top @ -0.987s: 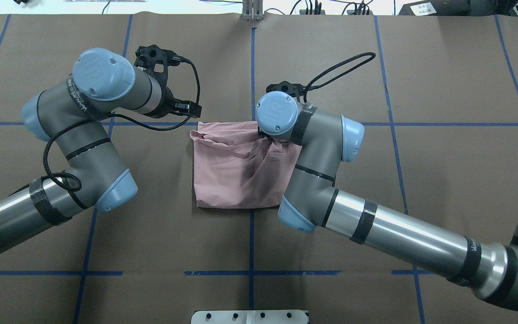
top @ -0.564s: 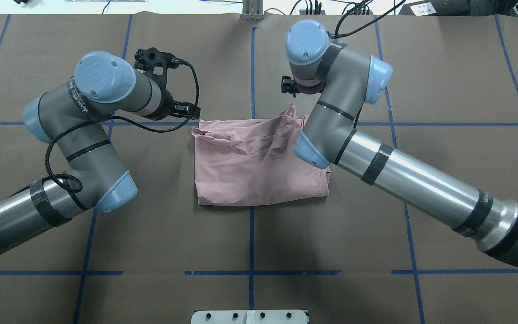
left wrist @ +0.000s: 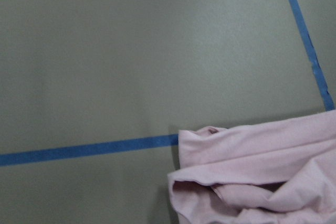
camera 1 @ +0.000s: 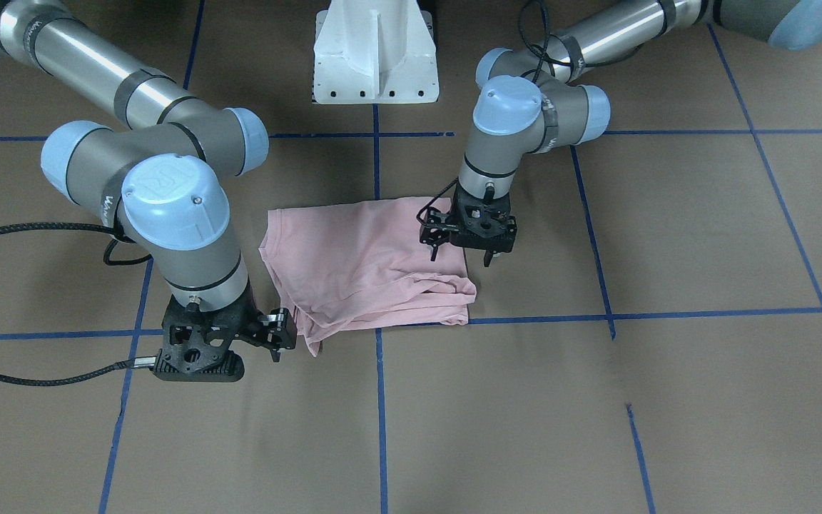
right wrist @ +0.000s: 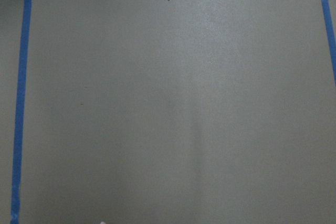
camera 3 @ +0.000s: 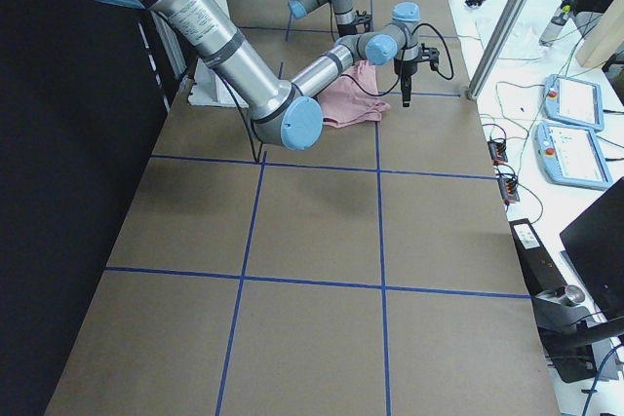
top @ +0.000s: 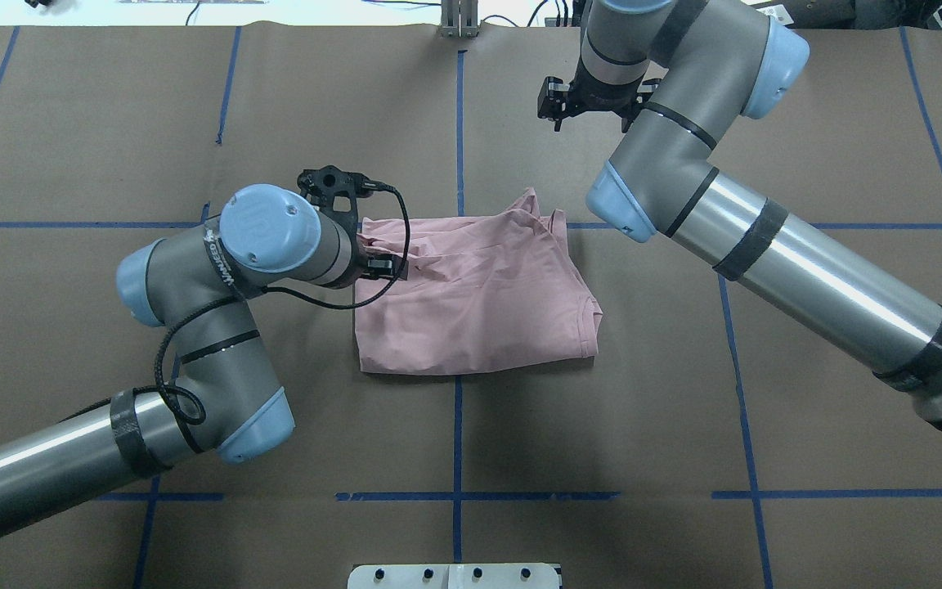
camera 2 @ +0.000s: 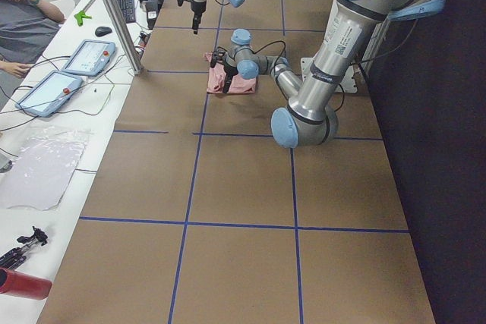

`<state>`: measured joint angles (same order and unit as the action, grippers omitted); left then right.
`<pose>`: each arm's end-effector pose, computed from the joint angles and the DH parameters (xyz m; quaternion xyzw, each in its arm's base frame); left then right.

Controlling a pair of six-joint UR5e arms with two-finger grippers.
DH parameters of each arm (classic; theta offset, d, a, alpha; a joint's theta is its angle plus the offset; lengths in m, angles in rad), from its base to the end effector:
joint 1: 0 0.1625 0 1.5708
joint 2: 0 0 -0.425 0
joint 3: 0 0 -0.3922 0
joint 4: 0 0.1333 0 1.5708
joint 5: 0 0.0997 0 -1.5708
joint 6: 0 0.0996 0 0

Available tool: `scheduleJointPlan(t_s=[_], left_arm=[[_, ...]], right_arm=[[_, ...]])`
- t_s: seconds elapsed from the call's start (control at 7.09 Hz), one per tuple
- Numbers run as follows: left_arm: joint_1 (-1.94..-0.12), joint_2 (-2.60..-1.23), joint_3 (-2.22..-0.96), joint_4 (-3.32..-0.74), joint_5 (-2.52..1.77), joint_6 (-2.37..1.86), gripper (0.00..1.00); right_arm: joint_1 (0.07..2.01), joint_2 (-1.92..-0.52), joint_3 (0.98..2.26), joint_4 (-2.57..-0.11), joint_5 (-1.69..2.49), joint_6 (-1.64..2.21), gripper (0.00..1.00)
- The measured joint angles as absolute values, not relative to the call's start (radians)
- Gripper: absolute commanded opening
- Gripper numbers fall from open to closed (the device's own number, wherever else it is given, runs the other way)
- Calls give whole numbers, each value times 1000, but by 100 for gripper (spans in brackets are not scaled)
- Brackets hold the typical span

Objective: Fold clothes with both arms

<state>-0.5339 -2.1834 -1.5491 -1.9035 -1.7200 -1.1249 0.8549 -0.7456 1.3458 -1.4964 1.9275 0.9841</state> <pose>0.5498 -0.4627 0.2716 0.1502 0.4235 -0.0061 0.8934 -0.4324 -0.6472 0.2399 0.0892 -0.3552 0.0660 0.9282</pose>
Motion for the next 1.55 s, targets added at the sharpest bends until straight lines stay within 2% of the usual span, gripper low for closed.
scheduleJointPlan(t_s=[0.28, 0.56, 0.85, 1.13, 1.27, 1.41, 1.55], left_arm=[[-512, -2200, -1534, -1870, -1703, -1145, 100], [-547, -2235, -1448, -1866, -1698, -1138, 100], [-636, -2290, -1336, -1882, -1694, -1055, 100], [-757, -2301, -1279, -1913, -1704, -912, 100], [-790, -2298, -1289, -1921, -1730, -876, 100], [-803, -2278, -1358, -1908, -1762, -857, 100], [-812, -2232, -1483, -1863, -1796, -824, 100]], right_arm=[[855, -767, 1376, -1496, 1928, 982, 100], [854, -776, 1380, -1494, 1925, 982, 100], [854, -789, 1381, -1490, 1922, 982, 100], [854, -799, 1383, -1487, 1924, 981, 100], [854, -815, 1395, -1482, 1927, 974, 100], [855, -845, 1426, -1472, 1931, 954, 100], [869, -874, 1458, -1468, 1941, 920, 100]])
